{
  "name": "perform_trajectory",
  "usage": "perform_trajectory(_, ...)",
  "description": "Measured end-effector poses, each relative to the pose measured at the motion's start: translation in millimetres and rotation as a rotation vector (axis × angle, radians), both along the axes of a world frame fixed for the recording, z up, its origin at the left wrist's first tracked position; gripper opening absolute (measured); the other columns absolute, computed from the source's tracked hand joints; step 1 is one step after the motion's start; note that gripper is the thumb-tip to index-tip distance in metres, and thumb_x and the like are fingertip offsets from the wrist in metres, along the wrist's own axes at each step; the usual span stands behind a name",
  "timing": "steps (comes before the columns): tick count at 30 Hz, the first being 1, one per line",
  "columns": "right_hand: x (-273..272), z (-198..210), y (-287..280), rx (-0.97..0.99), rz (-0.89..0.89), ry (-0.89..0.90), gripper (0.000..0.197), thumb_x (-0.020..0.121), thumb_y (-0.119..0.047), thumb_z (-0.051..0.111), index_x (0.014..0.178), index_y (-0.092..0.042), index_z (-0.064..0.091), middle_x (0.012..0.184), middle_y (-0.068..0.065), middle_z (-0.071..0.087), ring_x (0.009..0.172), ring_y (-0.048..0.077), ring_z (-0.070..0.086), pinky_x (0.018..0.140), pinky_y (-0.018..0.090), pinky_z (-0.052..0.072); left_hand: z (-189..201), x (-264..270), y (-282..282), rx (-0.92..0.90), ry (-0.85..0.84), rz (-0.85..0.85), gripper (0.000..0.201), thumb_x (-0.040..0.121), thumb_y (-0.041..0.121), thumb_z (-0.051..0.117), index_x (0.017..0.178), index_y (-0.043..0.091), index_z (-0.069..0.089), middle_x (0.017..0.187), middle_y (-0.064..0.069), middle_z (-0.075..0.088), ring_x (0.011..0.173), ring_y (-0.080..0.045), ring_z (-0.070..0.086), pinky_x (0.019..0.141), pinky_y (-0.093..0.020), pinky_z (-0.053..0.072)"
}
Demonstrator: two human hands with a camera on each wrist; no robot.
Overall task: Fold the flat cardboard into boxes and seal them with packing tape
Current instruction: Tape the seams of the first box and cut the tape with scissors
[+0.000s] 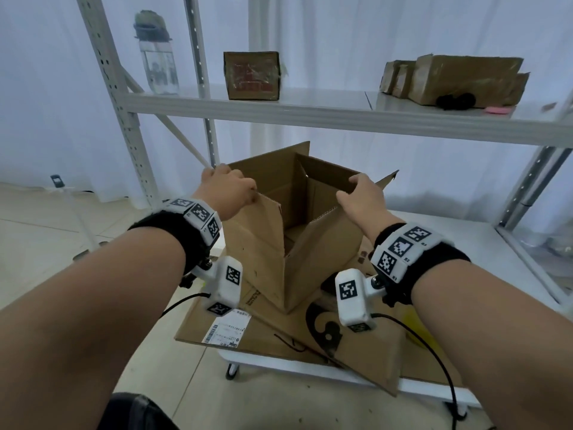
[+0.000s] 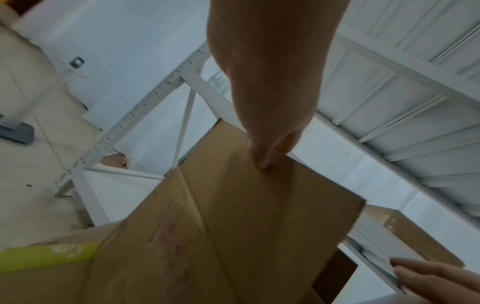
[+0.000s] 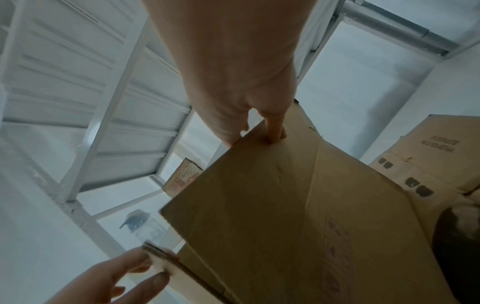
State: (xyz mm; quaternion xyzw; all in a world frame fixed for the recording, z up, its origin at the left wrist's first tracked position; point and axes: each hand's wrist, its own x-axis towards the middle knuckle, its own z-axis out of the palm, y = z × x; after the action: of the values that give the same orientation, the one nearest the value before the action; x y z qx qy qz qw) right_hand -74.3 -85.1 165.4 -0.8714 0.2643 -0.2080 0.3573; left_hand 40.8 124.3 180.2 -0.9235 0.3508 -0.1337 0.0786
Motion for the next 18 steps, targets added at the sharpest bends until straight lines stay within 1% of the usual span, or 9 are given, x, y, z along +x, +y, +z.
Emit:
perform_trajectory(2, 2, 3, 14, 0.048, 0.124, 0.074, 0.043, 0.100, -0.038, 0.045, 0.132, -0.009, 0.049, 0.121, 0.008, 0.057, 0.106, 0.026, 0.059, 0.091, 0.039, 0.054, -1, -1, 3, -0.009, 0.014, -0.005, 0.030, 0.101, 0.039, 0.038, 0.126, 0.033, 0.054, 0.123, -0.001, 0.051, 0.120, -0.027, 0.038, 0.100, -0.045, 0.027)
perform_trajectory(4, 4, 9, 34, 0.131, 0.247, 0.181, 0.065, 0.096, -0.061, 0.035, 0.133, -0.010, 0.048, 0.124, 0.005, 0.052, 0.104, 0.026, 0.059, 0.082, 0.041, 0.059, -2, -6, 0, 0.000, -0.054, -0.087, 0.029, 0.100, 0.042, 0.039, 0.121, 0.034, 0.057, 0.114, 0.004, 0.053, 0.115, -0.023, 0.039, 0.099, -0.044, 0.026)
perform_trajectory(7, 8, 13, 47, -0.046, 0.300, 0.328, 0.109, 0.065, -0.093, 0.031, 0.132, -0.009, 0.050, 0.127, 0.004, 0.056, 0.105, 0.027, 0.060, 0.085, 0.043, 0.057, -2, -15, -8, -0.061, -0.135, -0.182, 0.028, 0.098, 0.042, 0.043, 0.114, 0.030, 0.062, 0.105, 0.007, 0.058, 0.110, -0.021, 0.042, 0.095, -0.041, 0.027)
perform_trajectory(8, 9, 12, 44, -0.138, 0.305, 0.365, 0.109, 0.059, -0.094, 0.038, 0.126, -0.009, 0.053, 0.119, 0.005, 0.060, 0.102, 0.026, 0.061, 0.086, 0.042, 0.056, -4, -16, -10, -0.095, -0.135, -0.202, 0.028, 0.097, 0.042, 0.045, 0.112, 0.027, 0.063, 0.105, 0.006, 0.060, 0.109, -0.021, 0.042, 0.095, -0.040, 0.027)
perform_trajectory(9, 8, 12, 41, -0.211, 0.303, 0.388, 0.098, 0.063, -0.089, 0.049, 0.119, -0.008, 0.055, 0.108, 0.005, 0.062, 0.097, 0.023, 0.062, 0.084, 0.040, 0.056, -6, -18, -13, -0.133, -0.118, -0.215, 0.029, 0.097, 0.043, 0.046, 0.111, 0.026, 0.064, 0.105, 0.006, 0.061, 0.109, -0.020, 0.043, 0.095, -0.039, 0.028)
perform_trajectory(11, 6, 9, 33, -0.304, 0.280, 0.386, 0.065, 0.077, -0.064, 0.067, 0.105, -0.006, 0.060, 0.090, 0.006, 0.062, 0.083, 0.020, 0.063, 0.079, 0.034, 0.057, -11, -18, -15, -0.190, -0.059, -0.211, 0.031, 0.095, 0.044, 0.050, 0.116, 0.025, 0.063, 0.111, 0.004, 0.062, 0.113, -0.021, 0.042, 0.098, -0.040, 0.027)
perform_trajectory(13, 3, 5, 26, -0.336, 0.237, 0.334, 0.044, 0.085, -0.046, 0.069, 0.099, -0.006, 0.061, 0.086, 0.007, 0.060, 0.076, 0.019, 0.060, 0.077, 0.032, 0.056, -14, -13, -14, -0.194, -0.012, -0.145, 0.037, 0.095, 0.043, 0.051, 0.128, 0.025, 0.056, 0.124, 0.001, 0.057, 0.122, -0.024, 0.040, 0.102, -0.043, 0.027)
perform_trajectory(15, 3, 2, 21, -0.348, 0.220, 0.295, 0.037, 0.087, -0.041, 0.069, 0.099, -0.007, 0.061, 0.088, 0.008, 0.060, 0.073, 0.019, 0.058, 0.076, 0.032, 0.053, -14, -2, -8, -0.169, -0.006, -0.036, 0.039, 0.097, 0.040, 0.049, 0.133, 0.025, 0.050, 0.132, -0.004, 0.051, 0.127, -0.027, 0.037, 0.105, -0.047, 0.028)
perform_trajectory(18, 8, 0, 19, -0.370, 0.220, 0.263, 0.035, 0.089, -0.038, 0.068, 0.103, -0.007, 0.063, 0.097, 0.009, 0.063, 0.082, 0.020, 0.057, 0.079, 0.032, 0.050, -12, 22, 5, -0.221, 0.068, 0.129, 0.035, 0.098, 0.032, 0.049, 0.132, 0.022, 0.051, 0.140, -0.014, 0.039, 0.131, -0.034, 0.033, 0.106, -0.050, 0.030)
